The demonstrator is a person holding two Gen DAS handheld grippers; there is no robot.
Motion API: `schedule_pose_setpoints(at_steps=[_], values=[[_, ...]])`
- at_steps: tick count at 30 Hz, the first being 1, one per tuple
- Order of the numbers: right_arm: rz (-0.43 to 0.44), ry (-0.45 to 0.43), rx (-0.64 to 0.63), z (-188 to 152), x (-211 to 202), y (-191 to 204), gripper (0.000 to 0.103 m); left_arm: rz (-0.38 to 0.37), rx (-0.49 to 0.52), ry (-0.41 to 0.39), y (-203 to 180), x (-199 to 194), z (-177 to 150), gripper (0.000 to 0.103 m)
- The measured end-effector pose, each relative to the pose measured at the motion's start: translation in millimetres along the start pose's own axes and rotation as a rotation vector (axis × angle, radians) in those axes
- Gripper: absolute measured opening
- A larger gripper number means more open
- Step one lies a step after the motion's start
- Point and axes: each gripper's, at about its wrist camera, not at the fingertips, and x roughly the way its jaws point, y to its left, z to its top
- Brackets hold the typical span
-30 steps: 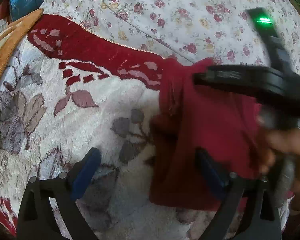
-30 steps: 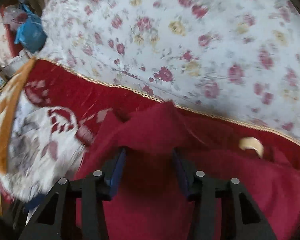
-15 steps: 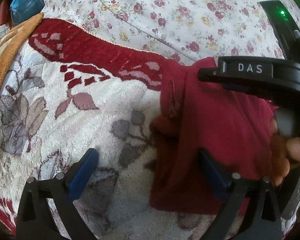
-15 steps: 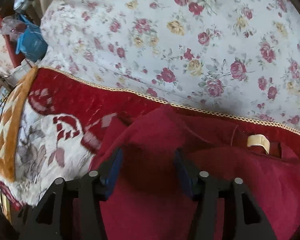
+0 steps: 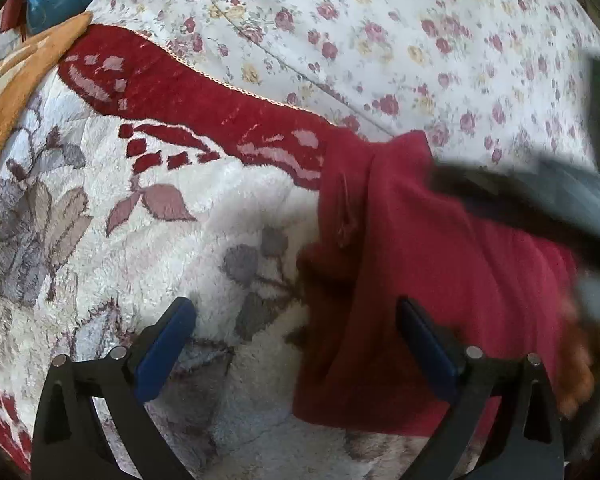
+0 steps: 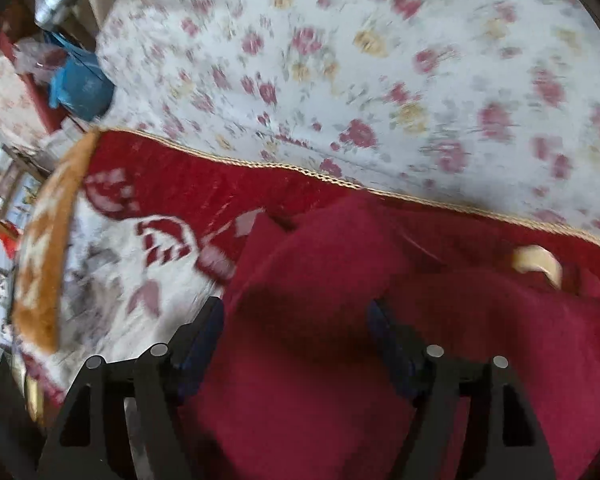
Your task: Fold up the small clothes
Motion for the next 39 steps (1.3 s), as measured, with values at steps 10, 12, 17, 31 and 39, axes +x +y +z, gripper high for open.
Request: schedule_pose_setpoints(at_steps=[10, 12, 17, 31, 39], values=[[-0.225, -0.128, 0.194, -120.7, -177.1, -139.2, 0.092, -0.023, 0.042, -0.042, -13.5, -8.7, -0.9, 0.101], [-0.251, -0.114, 0.283, -138.4, -183.9, -167.5, 0.092, -0.006, 0.054, -0.046, -15.4, -6.5, -1.6, 0.101], [-0.193, -0.116, 0.373, -151.5, -170.5, -191.2, 0.092, -0.004, 0.053, -0.03, -14.8, 0.8, -5.0, 0.101], [-0.292, -0.155, 0.21, -117.8, -140.4, -177.5, 0.021, -0.032, 0.076, -0.021, -20.7, 5.9, -2.4, 0.101], [-0.392, -0.208, 0.315, -128.7, -166.2, -178.8, 0.069, -0.039, 0.064, 0.004, -19.0, 9.4, -4.6, 0.101]])
